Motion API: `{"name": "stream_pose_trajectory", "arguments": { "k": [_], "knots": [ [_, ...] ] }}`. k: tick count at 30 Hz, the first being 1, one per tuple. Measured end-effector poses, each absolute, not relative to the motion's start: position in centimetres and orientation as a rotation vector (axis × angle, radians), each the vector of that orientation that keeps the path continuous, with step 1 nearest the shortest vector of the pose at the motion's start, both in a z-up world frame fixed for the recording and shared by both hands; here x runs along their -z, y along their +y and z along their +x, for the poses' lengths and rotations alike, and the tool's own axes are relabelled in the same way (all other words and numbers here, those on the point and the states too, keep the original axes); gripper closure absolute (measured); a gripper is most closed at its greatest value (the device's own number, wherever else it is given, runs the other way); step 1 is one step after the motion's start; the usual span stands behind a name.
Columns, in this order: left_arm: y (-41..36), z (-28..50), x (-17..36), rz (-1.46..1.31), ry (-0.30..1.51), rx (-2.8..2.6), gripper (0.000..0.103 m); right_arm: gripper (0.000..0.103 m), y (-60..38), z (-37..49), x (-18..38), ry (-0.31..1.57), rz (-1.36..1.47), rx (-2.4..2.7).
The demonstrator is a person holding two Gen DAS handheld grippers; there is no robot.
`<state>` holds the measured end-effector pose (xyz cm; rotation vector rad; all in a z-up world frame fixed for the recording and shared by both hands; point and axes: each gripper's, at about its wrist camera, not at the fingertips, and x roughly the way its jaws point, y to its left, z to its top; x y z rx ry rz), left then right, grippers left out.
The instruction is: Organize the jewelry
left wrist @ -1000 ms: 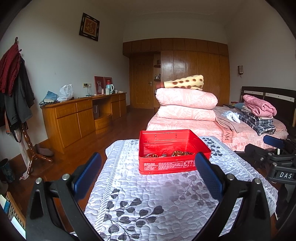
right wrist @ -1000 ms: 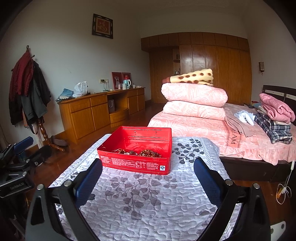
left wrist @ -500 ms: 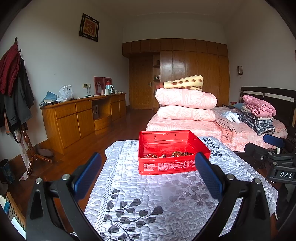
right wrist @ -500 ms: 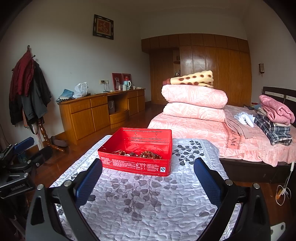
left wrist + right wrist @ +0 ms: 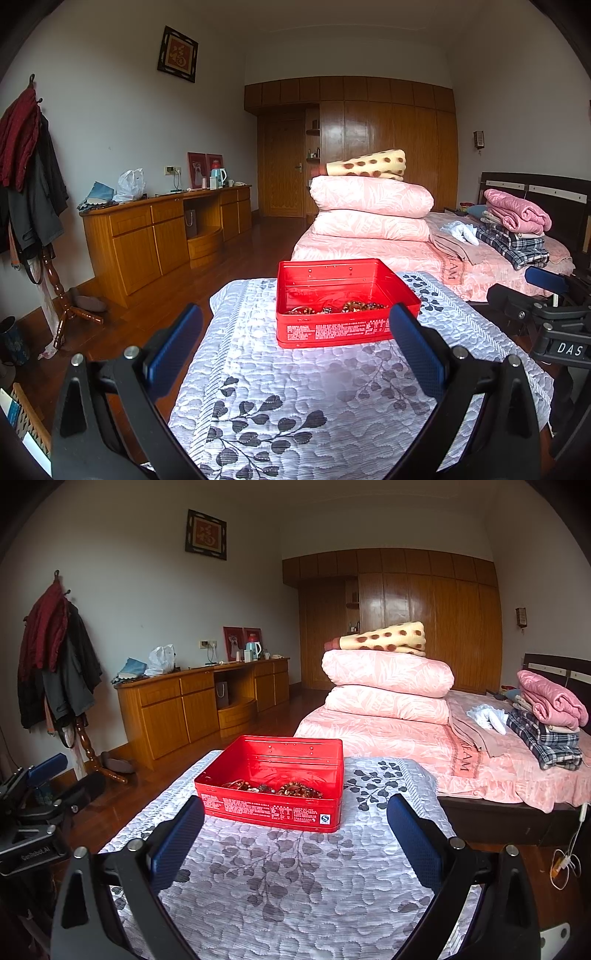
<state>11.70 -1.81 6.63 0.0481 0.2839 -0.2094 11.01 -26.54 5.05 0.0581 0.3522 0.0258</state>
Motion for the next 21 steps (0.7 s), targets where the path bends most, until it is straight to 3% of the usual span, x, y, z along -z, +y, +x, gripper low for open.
{"name": "stream_pose_trajectory", "arguments": {
  "k": [21],
  "knots": [
    [-1.82, 11.7, -6.41, 0.047, 0.286, 0.21, 0.005, 0.006, -27.01, 11.21, -5.39, 0.346, 0.069, -0.017]
  ]
}}
